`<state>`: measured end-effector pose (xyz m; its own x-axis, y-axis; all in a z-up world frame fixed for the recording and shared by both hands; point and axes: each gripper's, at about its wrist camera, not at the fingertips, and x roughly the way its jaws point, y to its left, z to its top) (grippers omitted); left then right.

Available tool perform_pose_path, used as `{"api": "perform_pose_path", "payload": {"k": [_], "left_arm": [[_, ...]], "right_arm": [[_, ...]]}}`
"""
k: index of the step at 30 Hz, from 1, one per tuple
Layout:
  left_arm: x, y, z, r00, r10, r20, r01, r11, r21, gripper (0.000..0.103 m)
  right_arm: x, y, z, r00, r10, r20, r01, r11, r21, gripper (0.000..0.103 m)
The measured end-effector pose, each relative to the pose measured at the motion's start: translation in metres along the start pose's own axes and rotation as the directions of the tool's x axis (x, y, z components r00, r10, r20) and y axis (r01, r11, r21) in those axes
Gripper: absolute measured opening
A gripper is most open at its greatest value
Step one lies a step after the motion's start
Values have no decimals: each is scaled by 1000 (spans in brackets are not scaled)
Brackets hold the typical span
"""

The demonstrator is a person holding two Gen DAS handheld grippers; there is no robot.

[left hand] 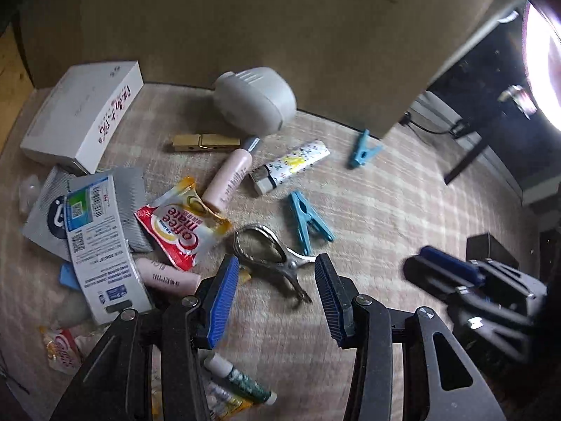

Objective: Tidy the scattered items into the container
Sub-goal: 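Grasp the silver metal clip with the left gripper while the right gripper grasps a blue clothespin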

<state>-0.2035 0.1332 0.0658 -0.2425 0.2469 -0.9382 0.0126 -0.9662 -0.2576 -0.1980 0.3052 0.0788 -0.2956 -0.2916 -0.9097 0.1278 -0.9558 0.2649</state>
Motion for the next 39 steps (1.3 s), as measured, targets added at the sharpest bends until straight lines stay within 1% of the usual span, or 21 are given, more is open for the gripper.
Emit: {"api": "perform_pose_path", "payload": {"k": [1,2,4,6,8,12,15,18,26,29,31,33,35,39], "left_arm": [[2,1,2,1000,-3,-2,3,1000,-14,43],[5,3,5,1000,-1,-2,1,1000,-29,41],[8,10,9,1000,8,1,-8,998,-61,41],[12,19,14,1000,-16,-6,16,995,-98,41],[14,24,18,1000,-18,-5,18,994,-112,41],[16,30,19,1000,-7,6,8,994,-107,41],[17,36,19,1000,-19,-2,19,992,-123,41],[12,40,16,1000,-22,6,22,993,-118,41],[7,48,13,999,-34,7,34,993,-117,40],[8,48,12,999,-36,1,36,993,-113,40],[9,47,11,999,-36,1,36,993,-109,40],[11,46,12,999,-37,-7,35,994,-108,33],[15,43,12,999,-42,-17,40,994,-106,29],[21,34,12,998,-57,-38,54,995,-82,29]], "right_arm": [[6,4,3,1000,2,-7,-2,1000,-10,24],[13,8,7,1000,6,-14,-6,1000,-20,24],[26,14,13,1000,9,-28,-10,1000,-26,24],[36,14,19,999,19,-40,-19,1000,-12,24],[45,13,23,998,39,-51,-38,999,6,24],[57,18,27,998,26,-66,-26,1000,-7,24],[64,20,30,997,30,-70,-30,1000,-9,24],[65,23,30,997,45,-68,-46,999,-13,24],[72,32,33,996,43,-80,-46,998,-38,26],[77,33,35,996,15,-84,-19,998,-52,26],[79,33,36,995,23,-92,-27,999,-42,26],[81,33,37,995,22,-95,-26,999,-46,26],[82,36,39,996,4,-95,-10,998,-58,26],[81,32,41,993,-44,-113,37,997,-65,22]]}}
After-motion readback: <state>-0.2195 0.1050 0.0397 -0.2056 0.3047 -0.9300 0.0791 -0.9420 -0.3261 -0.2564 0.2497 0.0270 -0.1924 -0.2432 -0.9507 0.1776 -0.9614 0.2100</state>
